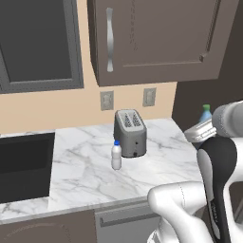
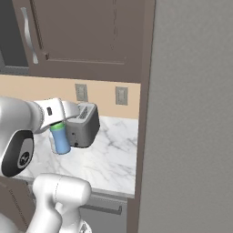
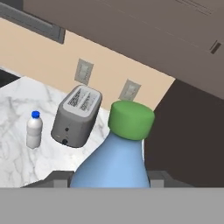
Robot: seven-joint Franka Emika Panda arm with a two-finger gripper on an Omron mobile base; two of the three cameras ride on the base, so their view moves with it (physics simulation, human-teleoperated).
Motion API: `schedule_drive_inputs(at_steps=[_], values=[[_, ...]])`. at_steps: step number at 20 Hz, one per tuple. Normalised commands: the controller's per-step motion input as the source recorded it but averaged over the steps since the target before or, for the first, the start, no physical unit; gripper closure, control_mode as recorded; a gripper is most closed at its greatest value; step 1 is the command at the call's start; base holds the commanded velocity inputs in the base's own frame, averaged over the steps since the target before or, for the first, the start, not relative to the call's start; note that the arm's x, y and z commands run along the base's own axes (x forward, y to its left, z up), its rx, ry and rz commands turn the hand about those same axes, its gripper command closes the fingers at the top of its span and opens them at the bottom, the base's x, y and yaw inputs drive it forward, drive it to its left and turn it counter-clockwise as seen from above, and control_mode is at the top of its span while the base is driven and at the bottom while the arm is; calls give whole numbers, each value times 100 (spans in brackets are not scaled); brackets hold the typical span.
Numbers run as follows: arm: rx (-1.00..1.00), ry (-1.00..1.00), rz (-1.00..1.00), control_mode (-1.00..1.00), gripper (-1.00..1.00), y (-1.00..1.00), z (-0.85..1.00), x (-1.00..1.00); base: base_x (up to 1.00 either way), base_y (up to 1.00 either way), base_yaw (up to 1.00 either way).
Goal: Take the bottled waters from the counter and place them in the freezer to freeze. Close the freezer door after placing the bottles.
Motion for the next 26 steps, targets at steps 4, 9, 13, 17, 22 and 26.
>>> schedule_drive_inputs(at_steps=[4, 9, 13, 17, 22, 26], values=[[0, 0, 0, -100, 100, 0, -3, -5, 0, 0, 0], [0, 0, 0, 100, 100, 0, -5, -22, -11, 0, -1], [0, 0, 0, 100, 100, 0, 0, 0, -68, 0, -5], [0, 0, 0, 100, 100, 0, 0, 0, -80, 0, -6], [0, 0, 0, 100, 100, 0, 0, 0, -85, -4, -7], [0, 0, 0, 100, 100, 0, 0, 0, -95, -14, -5]])
